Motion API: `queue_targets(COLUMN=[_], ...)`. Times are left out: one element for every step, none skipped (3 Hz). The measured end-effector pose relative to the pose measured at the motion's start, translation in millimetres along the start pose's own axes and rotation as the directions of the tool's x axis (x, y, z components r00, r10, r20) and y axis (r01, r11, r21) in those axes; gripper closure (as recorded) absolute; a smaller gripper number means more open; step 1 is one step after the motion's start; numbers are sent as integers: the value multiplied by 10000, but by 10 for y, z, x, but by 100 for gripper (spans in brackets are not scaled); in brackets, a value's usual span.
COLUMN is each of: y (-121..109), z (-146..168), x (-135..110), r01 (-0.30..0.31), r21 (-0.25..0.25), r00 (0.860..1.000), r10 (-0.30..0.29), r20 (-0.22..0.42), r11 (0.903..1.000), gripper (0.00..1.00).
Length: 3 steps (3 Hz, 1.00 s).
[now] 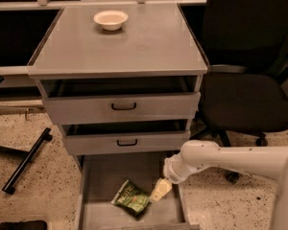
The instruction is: Pick green jalapeno chip bag from bottom drawer and place on counter
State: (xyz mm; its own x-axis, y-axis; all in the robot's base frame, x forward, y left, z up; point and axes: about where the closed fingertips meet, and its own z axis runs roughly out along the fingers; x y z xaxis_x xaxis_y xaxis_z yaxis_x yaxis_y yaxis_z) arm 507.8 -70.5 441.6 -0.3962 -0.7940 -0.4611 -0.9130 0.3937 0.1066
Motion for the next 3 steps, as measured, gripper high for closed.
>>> queue_targets(y=[-534, -865, -880], z=[502, 786, 1091], x=[53, 136, 254], r01=[-943, -1831, -2078], r21=[735, 655, 421], r00=[9856, 9399, 9275], r10=[827, 1552, 1832], r20=[1472, 3040, 3259], r11=[9928, 9809, 9773], gripper=[0, 0, 0])
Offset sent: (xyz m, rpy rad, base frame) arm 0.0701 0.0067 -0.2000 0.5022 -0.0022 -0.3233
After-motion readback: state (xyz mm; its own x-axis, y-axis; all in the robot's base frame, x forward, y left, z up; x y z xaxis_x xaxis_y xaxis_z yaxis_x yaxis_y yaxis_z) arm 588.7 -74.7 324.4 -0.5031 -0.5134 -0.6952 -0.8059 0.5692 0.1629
